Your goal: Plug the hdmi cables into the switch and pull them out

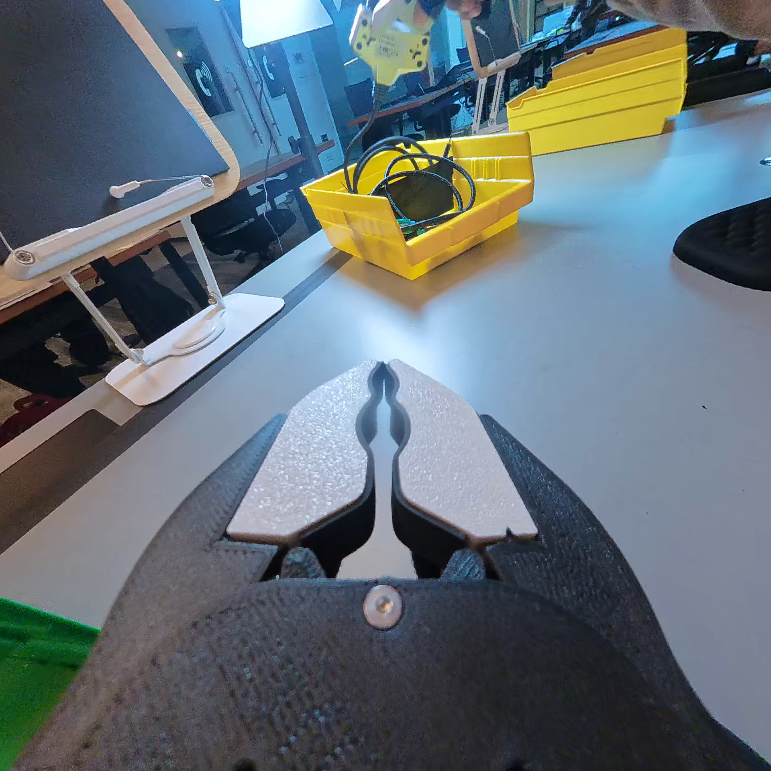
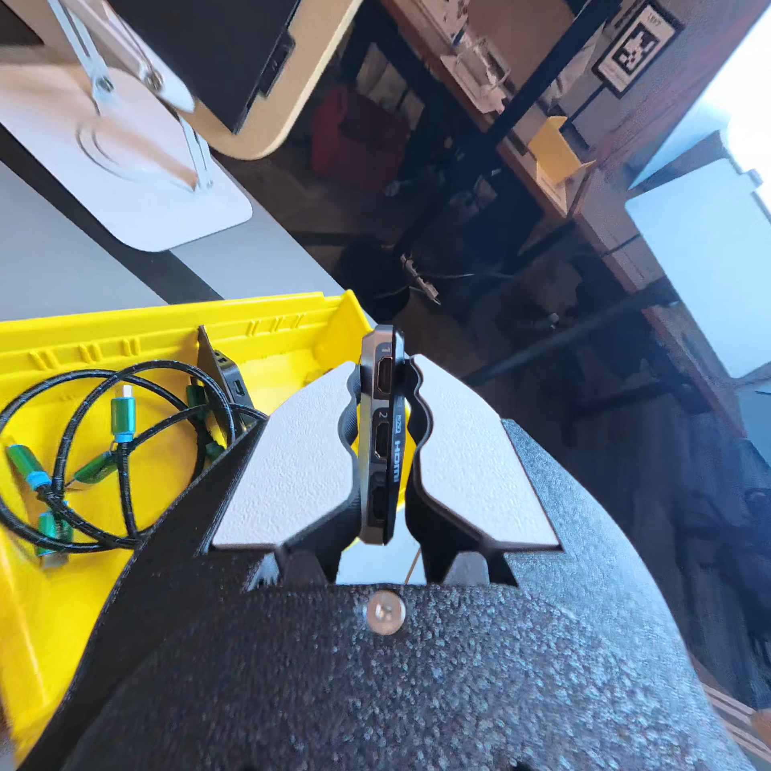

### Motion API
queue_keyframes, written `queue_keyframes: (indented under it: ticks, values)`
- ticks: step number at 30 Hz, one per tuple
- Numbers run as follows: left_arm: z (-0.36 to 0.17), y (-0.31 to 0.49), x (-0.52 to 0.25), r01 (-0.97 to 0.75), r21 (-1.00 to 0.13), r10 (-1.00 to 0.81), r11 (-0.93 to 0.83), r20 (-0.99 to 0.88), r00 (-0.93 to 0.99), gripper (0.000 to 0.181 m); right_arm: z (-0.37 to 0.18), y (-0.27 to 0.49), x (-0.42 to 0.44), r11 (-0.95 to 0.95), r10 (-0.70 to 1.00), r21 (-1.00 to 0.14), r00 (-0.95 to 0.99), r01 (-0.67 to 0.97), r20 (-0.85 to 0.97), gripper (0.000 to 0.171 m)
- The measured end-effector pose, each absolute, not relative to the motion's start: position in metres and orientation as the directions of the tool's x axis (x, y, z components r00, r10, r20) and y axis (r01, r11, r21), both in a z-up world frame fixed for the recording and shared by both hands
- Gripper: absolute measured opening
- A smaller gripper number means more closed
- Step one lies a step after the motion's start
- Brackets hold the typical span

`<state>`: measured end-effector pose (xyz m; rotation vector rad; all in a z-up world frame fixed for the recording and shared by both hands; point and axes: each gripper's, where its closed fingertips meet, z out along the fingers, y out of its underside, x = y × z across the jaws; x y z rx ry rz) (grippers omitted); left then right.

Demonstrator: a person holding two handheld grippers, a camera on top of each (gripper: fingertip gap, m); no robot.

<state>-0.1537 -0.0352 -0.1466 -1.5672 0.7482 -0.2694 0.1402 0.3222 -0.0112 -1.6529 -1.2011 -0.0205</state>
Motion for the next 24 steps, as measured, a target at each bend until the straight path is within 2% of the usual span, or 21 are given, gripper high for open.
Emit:
queue_keyframes:
  ticks: [1,8,13,15,16,19,22,24]
  values:
    - [-0.148,-0.035,-0.153,-0.303,-0.953,-0.601,0.027,-0.257,0.757,0.0,-0.022,0.328,0.137,0.038,0.676,-0.685,0.486,0.727,0.554,0.02]
    - [-0.151,-0.036,-0.155,-0.312,-0.95,-0.601,0.016,-0.259,0.756,0.0,-0.091,0.358,0.108,-0.026,0.707,-0.573,0.42,0.819,0.569,0.021]
    - [-0.152,-0.037,-0.154,-0.318,-0.948,-0.611,0.016,-0.261,0.747,0.0,-0.13,0.345,0.089,-0.056,0.816,-0.493,0.324,0.868,0.478,0.025]
    - [-0.153,-0.038,-0.152,-0.323,-0.946,-0.618,0.018,-0.264,0.741,0.0,-0.139,0.331,0.079,-0.005,0.837,-0.407,0.226,0.913,0.498,0.032]
    - [-0.153,-0.039,-0.151,-0.326,-0.945,-0.62,0.017,-0.266,0.738,0.0,-0.136,0.325,0.072,0.027,0.838,-0.399,0.197,0.916,0.509,0.04]
    - [-0.153,-0.04,-0.15,-0.33,-0.944,-0.623,0.019,-0.269,0.735,0.0,-0.104,0.298,0.042,0.079,0.861,-0.549,0.221,0.832,0.458,0.046]
    - [-0.153,-0.04,-0.15,-0.33,-0.944,-0.62,0.021,-0.271,0.736,0.0,-0.05,0.263,0.021,0.135,0.88,-0.731,0.258,0.668,0.399,0.05]
    - [-0.152,-0.04,-0.15,-0.329,-0.944,-0.617,0.022,-0.272,0.739,0.0,-0.02,0.236,0.016,0.174,0.889,-0.808,0.263,0.562,0.374,0.049]
